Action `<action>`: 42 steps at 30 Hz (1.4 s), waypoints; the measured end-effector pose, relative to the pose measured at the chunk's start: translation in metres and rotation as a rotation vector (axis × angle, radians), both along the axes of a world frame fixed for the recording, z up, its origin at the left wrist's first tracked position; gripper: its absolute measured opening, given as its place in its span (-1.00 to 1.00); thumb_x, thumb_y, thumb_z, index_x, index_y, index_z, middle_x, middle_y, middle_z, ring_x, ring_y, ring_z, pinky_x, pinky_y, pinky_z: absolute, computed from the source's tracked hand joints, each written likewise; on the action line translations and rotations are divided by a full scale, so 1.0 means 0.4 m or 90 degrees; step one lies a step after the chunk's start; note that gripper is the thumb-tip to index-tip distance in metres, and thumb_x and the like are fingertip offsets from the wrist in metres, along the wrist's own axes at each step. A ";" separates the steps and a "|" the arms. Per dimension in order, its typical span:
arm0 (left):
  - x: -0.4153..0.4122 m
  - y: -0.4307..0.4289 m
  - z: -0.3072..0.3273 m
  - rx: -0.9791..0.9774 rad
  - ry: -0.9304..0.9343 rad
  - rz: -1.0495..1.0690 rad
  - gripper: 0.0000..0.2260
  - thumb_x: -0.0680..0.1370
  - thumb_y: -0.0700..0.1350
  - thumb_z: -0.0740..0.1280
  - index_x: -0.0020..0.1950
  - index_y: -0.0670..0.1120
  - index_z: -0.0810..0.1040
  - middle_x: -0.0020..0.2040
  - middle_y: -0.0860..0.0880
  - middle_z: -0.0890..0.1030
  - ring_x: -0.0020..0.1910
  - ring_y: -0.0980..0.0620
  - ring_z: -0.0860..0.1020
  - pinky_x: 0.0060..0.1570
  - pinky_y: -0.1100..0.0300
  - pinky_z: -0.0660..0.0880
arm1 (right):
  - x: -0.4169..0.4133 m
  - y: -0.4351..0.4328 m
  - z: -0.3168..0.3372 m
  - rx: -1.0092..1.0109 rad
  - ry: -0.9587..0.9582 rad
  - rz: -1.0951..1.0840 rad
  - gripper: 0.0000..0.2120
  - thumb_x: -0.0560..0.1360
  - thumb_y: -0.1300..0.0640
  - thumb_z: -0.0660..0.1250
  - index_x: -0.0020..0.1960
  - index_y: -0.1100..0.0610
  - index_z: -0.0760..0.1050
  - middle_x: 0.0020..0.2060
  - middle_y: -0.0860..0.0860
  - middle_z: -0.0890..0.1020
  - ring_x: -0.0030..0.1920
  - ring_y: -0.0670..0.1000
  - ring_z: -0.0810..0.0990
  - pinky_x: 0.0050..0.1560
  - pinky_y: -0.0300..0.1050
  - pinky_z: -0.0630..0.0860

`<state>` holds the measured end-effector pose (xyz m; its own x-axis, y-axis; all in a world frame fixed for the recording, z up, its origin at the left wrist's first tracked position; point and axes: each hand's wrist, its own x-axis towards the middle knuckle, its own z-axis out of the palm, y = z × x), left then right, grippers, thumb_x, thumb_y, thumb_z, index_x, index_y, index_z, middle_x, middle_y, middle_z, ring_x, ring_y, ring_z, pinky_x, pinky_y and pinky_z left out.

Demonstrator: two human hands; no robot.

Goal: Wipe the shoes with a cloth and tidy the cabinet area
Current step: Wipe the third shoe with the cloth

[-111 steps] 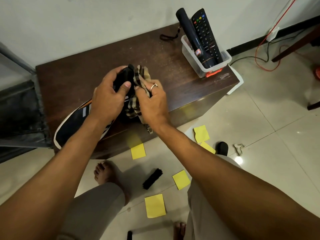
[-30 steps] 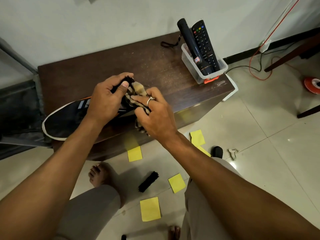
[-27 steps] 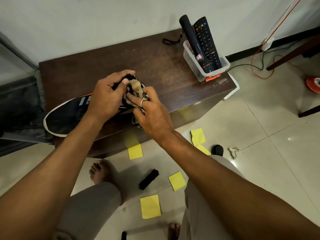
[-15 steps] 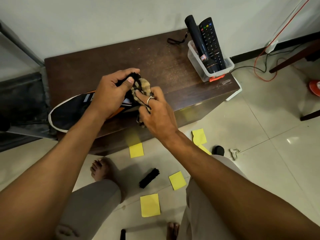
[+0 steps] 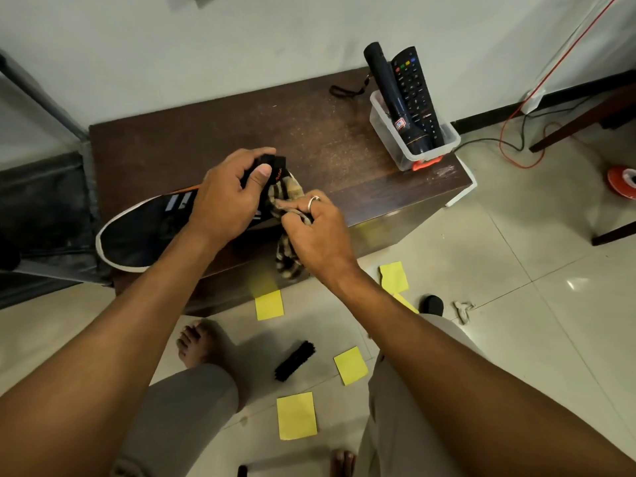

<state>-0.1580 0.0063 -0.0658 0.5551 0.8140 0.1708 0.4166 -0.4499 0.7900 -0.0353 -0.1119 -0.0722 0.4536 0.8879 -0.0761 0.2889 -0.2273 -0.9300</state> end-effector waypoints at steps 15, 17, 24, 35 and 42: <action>-0.034 0.043 0.080 -0.063 0.316 -0.147 -0.70 0.54 0.28 0.11 0.26 0.45 0.38 0.62 0.14 0.15 0.62 0.04 -0.13 0.48 -0.24 -0.41 | 0.045 0.008 0.014 0.025 0.177 -0.149 -0.81 0.63 0.12 0.31 0.21 0.09 0.61 0.13 0.03 0.57 0.03 -0.17 0.57 -0.12 -0.45 0.48; -0.037 0.031 0.066 -0.051 0.337 -0.153 -0.40 0.42 0.50 0.00 0.42 0.35 0.32 0.63 0.15 0.13 0.63 0.07 -0.14 0.49 -0.22 -0.42 | 0.013 0.005 0.006 0.016 0.144 -0.067 -0.74 0.62 0.08 0.34 0.28 0.09 0.61 0.10 0.01 0.58 0.07 -0.13 0.59 0.04 -0.28 0.57; -0.003 0.007 0.040 0.022 0.355 -0.075 -0.36 0.49 0.47 -0.01 0.50 0.28 0.36 0.62 0.15 0.19 0.62 0.11 -0.09 0.48 -0.22 -0.42 | 0.061 0.007 0.029 -0.075 -0.151 0.031 -0.84 0.54 0.00 0.34 -0.11 0.06 0.62 -0.10 -0.01 0.55 -0.16 -0.05 0.57 -0.13 0.00 0.58; -0.031 -0.013 0.023 -0.065 0.243 -0.049 -0.26 0.49 0.04 0.05 0.67 0.08 -0.09 0.66 0.14 -0.08 0.58 0.28 -0.22 0.46 0.07 -0.50 | 0.044 0.022 0.041 -0.032 -0.082 0.107 -0.62 0.61 0.12 0.27 0.39 -0.05 0.56 0.03 -0.07 0.48 -0.09 -0.04 0.58 0.00 0.02 0.62; -0.021 -0.018 0.020 -0.058 0.234 -0.040 -0.27 0.50 0.02 0.06 0.68 0.06 -0.08 0.66 0.14 -0.04 0.54 0.37 -0.21 0.49 0.05 -0.48 | 0.063 0.031 0.045 -0.089 -0.230 0.033 -0.66 0.64 0.06 0.24 0.39 0.00 0.54 0.11 -0.05 0.43 -0.09 -0.02 0.58 0.03 0.05 0.61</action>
